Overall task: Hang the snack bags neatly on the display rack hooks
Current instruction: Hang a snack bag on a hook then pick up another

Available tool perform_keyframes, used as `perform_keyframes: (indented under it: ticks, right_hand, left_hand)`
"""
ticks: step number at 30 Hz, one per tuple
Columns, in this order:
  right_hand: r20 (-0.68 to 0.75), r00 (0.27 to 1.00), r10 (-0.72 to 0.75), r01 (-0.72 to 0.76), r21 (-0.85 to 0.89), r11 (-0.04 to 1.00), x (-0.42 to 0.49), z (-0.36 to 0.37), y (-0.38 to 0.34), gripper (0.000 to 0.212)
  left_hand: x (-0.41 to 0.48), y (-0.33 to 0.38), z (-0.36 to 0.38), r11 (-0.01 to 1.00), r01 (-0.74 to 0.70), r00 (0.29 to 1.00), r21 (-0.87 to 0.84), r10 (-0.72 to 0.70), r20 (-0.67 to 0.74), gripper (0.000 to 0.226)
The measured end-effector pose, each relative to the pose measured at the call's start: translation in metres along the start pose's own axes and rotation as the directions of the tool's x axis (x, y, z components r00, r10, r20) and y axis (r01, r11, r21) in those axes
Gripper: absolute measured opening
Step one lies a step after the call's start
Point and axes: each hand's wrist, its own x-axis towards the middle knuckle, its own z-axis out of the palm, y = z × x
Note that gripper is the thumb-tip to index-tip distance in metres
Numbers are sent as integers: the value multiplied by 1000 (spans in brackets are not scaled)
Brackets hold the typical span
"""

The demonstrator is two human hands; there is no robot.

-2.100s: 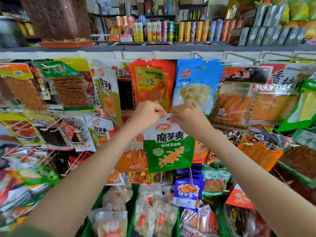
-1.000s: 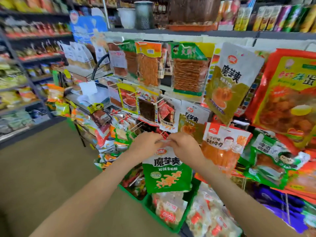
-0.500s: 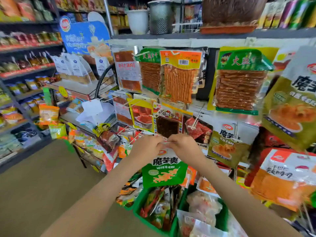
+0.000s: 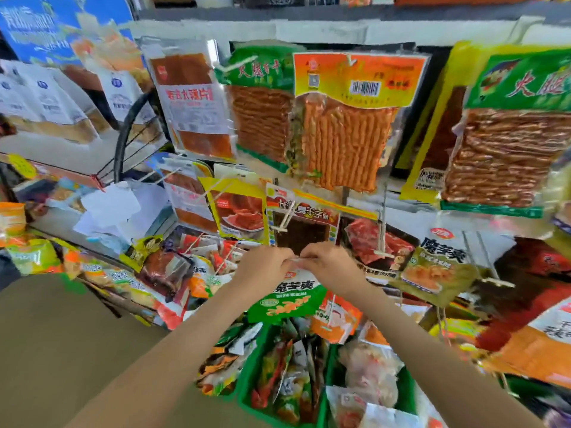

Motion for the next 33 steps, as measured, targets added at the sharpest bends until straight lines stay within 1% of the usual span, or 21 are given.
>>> perform_keyframes:
  ticks: [2, 4, 6, 8, 10, 11, 12, 13, 15, 18, 21, 24, 26, 27, 28, 31, 33]
  right_hand:
    - [-58, 998, 32, -32, 3, 999, 2, 4, 1, 19]
    - [-193, 979, 62, -72, -44, 996, -6, 6, 4, 28]
    - [-345, 932, 112, -144, -67, 987, -19, 7, 9, 34]
    - [-427, 866, 261, -306, -38, 951, -32, 4, 14, 28]
    - [-472, 757, 452, -519, -13, 855, -40, -2, 27, 25]
    - [-473, 712, 520, -602, -29, 798, -43, -5, 33, 29]
    - [-479, 680, 554, -654, -56, 755, -45, -8, 38, 34]
    - [-490, 664, 565, -676, -71, 733, -44, -10, 43, 36]
    - [-485, 649, 586, -671, -2, 742, -40, -17, 41, 26]
    - [-370, 710, 599, -637, 24, 771, -30, -16, 29, 20]
    - [-334, 779, 531, -549, 47, 834, -22, -6, 12, 25]
    - [-281, 879, 386, -392, 37, 919, -8, 11, -11, 29]
    - [-267, 931, 249, -279, -82, 957, 5, 23, -26, 31]
    - [-260, 949, 181, -227, -158, 961, 11, 29, -36, 32]
    - [-243, 961, 129, -180, -197, 964, 17, 36, -43, 32]
    - [-179, 984, 25, -65, -222, 973, 34, 59, -65, 28]
    - [-175, 984, -21, -22, -242, 970, 47, 73, -76, 22]
  left_hand:
    - [10, -12, 1, 998, -52, 998, -18, 53, 31, 27]
    - [18, -21, 0, 994, -101, 992, -35, 103, 69, 25]
    - [27, -30, 1, 989, -138, 985, -49, 142, 100, 23]
    - [35, -38, 3, 982, -164, 976, -94, 175, 127, 22]
    - [42, -41, 8, 970, -205, 963, -130, 224, 150, 21]
    - [44, -41, 12, 965, -226, 956, -136, 246, 158, 21]
    - [45, -40, 15, 961, -241, 953, -135, 261, 156, 21]
    - [46, -39, 18, 959, -253, 951, -130, 271, 148, 21]
    - [47, -39, 21, 956, -263, 952, -131, 279, 127, 21]
    - [46, -48, 21, 960, -229, 965, -163, 246, 95, 23]
    - [43, -61, 19, 958, -182, 978, -222, 201, 64, 24]
    - [34, -75, 14, 962, -161, 983, -219, 176, 51, 24]
    - [25, -86, 10, 968, -149, 987, -204, 159, 32, 24]
    - [20, -93, 8, 969, -141, 989, -202, 149, 24, 24]
    - [16, -101, 6, 972, -130, 991, -198, 136, 18, 23]
    - [6, -124, -2, 978, -84, 996, -193, 90, 23, 21]
    - [4, -142, -9, 980, -81, 996, -184, 88, 29, 21]
